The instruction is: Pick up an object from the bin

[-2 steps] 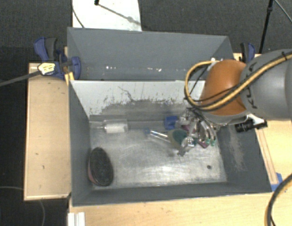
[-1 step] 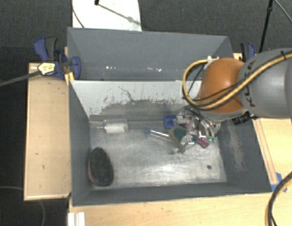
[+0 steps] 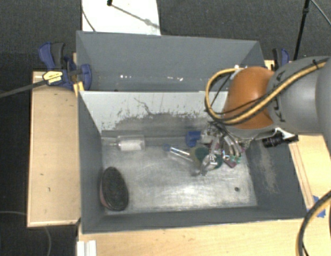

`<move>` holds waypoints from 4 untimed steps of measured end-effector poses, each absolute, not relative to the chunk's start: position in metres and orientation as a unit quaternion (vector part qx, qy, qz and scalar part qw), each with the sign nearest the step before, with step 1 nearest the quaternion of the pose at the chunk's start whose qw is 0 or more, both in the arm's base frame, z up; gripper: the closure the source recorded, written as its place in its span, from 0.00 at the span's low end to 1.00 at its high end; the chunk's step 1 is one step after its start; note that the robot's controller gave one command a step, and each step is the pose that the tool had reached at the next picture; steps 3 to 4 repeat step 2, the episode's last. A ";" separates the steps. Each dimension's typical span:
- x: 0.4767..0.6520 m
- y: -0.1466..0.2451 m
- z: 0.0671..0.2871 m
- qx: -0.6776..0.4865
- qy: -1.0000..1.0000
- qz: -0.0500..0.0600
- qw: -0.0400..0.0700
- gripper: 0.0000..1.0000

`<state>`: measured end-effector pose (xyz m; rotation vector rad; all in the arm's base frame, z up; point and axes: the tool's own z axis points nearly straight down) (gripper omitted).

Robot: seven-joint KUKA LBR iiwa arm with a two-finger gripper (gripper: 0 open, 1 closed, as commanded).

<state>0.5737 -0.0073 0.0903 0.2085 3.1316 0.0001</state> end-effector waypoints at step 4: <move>0.566 -0.042 0.273 0.004 1.000 -0.001 0.005 1.00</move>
Offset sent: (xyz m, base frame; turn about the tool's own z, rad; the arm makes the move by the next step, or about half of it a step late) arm 0.0000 0.0000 0.0000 0.0000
